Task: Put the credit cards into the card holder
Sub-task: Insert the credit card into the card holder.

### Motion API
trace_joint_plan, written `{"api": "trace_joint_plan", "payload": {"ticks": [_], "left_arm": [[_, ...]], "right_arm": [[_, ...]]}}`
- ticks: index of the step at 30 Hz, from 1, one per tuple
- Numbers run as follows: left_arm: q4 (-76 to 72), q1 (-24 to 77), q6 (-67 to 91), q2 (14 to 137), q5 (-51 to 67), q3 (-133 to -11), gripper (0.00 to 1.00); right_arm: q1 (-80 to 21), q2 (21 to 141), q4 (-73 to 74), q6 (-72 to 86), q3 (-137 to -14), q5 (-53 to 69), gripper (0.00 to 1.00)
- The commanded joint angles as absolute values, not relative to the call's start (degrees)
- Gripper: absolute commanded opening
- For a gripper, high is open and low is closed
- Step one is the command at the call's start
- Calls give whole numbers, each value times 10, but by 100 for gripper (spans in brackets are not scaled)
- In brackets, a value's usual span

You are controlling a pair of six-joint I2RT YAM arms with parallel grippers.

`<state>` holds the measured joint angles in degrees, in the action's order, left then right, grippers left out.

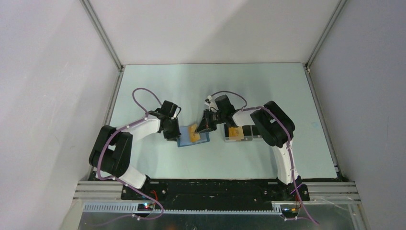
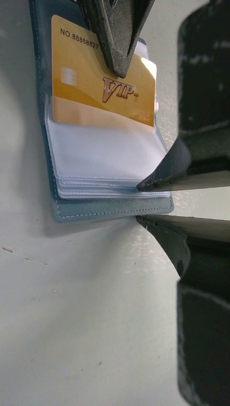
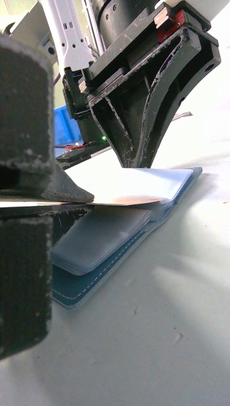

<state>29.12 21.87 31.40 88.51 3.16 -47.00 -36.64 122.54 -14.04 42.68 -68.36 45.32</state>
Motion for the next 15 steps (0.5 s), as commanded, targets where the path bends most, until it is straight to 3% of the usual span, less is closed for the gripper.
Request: {"api": "trace_joint_plan", "payload": {"ticks": [1, 11, 15], "left_arm": [[290, 219, 306, 903, 33, -473, 29], [289, 211, 320, 884, 52, -475, 36], [276, 181, 329, 853, 91, -470, 40]], "right_arm": [[-370, 1218, -218, 463, -661, 436, 0], [-398, 1209, -196, 468, -658, 431, 1], [-403, 1195, -135, 433, -663, 404, 11]]}}
